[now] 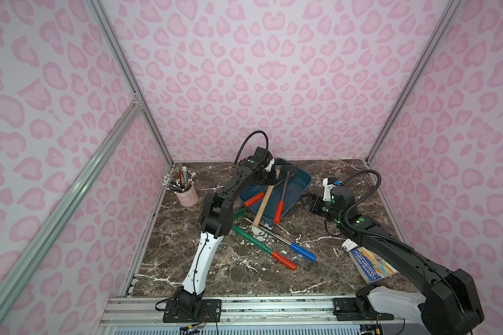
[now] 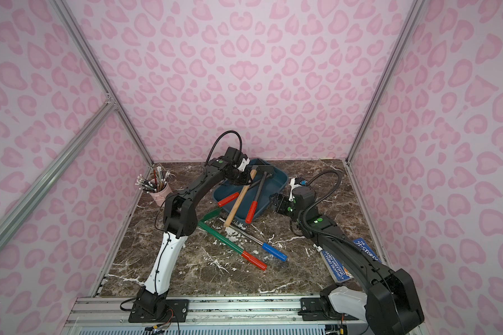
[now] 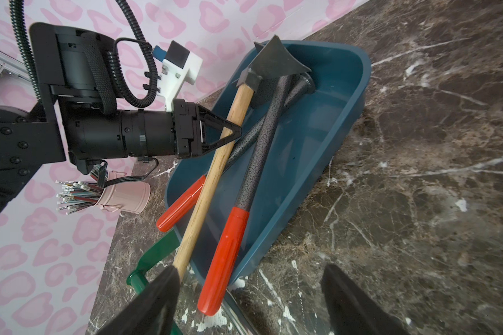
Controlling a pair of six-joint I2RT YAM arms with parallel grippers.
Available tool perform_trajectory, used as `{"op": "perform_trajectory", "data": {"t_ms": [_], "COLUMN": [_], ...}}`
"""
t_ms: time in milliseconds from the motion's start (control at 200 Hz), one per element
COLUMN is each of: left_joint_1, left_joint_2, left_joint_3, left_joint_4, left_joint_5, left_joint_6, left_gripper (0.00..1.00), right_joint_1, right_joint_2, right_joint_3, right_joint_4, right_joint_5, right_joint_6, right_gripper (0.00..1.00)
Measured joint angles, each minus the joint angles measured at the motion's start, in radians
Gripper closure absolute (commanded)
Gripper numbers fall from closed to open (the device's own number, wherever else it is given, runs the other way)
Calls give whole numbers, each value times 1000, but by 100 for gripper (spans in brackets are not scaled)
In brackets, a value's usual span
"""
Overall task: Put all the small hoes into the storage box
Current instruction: Place the hoe in the storage box.
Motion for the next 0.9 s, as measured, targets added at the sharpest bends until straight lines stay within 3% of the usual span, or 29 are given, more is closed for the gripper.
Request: {"op": "perform_trajectory", "data": {"t_ms": [260, 300, 410, 900], "left_joint_1": [14, 16, 21, 31], "left_joint_2": [13, 14, 14, -40], "left_joint_3": [0, 0, 0, -15], "left_joint_4": [6, 4, 0, -4], "left_joint_5": [-1, -5, -8, -72], "left_joint_6": [4, 6, 7, 42], "left_gripper": [64, 57, 52, 44], "right_joint_1": [0, 0, 0, 0], "right_joint_2": [-4, -4, -5, 1], "right_joint_3": [-6, -6, -7, -16], "right_joint_4": [0, 0, 0, 12], "right_joint_5": [0, 0, 0, -23], "right_joint_6": [0, 0, 0, -4], "right_gripper": [19, 19, 19, 17]}}
